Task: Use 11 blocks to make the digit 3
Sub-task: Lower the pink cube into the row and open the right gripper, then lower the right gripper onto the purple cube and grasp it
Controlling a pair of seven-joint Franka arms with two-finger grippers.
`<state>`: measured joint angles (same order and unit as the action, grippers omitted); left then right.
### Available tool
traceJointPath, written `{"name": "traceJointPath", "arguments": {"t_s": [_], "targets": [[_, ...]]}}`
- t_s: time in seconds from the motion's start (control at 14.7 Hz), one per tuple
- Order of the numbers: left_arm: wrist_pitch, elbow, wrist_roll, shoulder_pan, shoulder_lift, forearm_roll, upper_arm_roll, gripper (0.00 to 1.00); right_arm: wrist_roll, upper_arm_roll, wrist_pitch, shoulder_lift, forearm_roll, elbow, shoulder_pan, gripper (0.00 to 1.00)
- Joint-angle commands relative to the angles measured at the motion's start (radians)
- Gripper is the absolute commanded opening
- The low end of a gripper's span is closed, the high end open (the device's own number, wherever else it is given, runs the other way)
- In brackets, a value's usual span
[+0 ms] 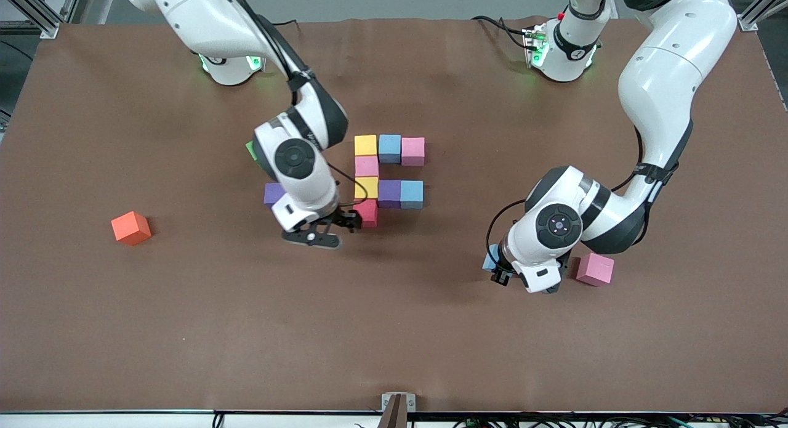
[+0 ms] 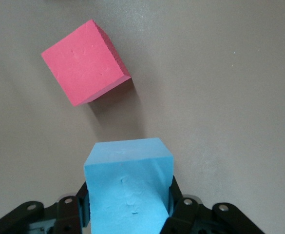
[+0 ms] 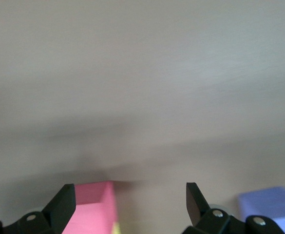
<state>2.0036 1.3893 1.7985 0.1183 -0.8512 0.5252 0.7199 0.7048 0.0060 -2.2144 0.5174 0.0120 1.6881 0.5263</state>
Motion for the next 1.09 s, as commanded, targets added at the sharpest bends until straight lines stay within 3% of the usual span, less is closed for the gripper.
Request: {"name": "traceJointPath", "arguments": {"t_s": [0.0,0.27,0.61,1.02], "targets": [[-0.012,0.0,-0.002,-0.002,0.009,-0.001,0.0,0.31,-0.019,0.002,-0.01,-0.132,0.009,0.167,-0.032,1.0],[-0.012,0.002,-0.002,-0.002,0.009,-0.001,0.0,0.31,-0.019,0.0,-0.177,-0.263,0.069,0.427,-0.074,1.0],[-0.012,0.0,-0.002,-0.002,0.009,-0.001,0.0,0.31,-0.019,0.002,-0.382,-0.303,0.078,0.64,-0.097,1.0],[-0.011,0.0,-0.004,0.006,0.009,-0.004,0.0,0.31,-0.077,0.003,-0.441,-0.324,0.078,0.728,-0.137,1.0]]}}
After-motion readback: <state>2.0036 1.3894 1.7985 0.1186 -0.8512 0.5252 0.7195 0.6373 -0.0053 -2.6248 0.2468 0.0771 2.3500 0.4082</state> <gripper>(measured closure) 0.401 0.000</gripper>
